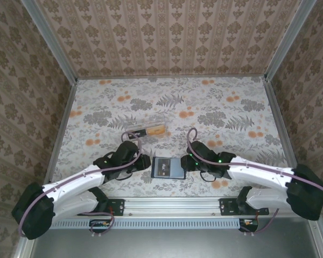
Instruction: Take the credit cards out of the card holder
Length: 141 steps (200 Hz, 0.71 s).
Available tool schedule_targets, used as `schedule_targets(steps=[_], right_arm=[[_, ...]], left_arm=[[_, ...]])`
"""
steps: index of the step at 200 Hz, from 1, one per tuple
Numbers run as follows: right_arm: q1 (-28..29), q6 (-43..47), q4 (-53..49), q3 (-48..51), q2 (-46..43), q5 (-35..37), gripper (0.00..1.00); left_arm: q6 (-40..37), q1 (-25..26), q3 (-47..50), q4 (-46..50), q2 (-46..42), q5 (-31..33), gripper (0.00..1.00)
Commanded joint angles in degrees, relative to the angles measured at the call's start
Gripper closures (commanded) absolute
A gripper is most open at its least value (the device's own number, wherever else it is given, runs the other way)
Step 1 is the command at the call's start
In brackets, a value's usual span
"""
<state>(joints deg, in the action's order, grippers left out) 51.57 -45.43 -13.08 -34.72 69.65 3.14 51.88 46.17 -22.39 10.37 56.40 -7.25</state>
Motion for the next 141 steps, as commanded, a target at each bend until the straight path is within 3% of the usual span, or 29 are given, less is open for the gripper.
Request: schedule_targets(steps=[1,20,87,141], right_arm=[[0.0,-4.1,7.5,-2.4,5.1,-9.2,0.69],[0.0,-5.9,10.4,-3.2,9.1,-11.7,0.72],[0.1,-9.5,14.5,-4.8,18.9,-15.6,0.77],[-0.3,-10.2,14.1,-4.8,20.4,-15.1,0.77]], left_arm=[[-0.6,-0.8,0.9,0.4,-0.1,-1.5,0.87],[-0.8,-0.8,0.9,-1.9,1.5,-3.0,0.99],[-1.1,1.7,-1.1,-8.5,9.3,-5.2,1.0],[-1.3,5.6,-3.6,-9.7,14.1,-3.8,1.0]])
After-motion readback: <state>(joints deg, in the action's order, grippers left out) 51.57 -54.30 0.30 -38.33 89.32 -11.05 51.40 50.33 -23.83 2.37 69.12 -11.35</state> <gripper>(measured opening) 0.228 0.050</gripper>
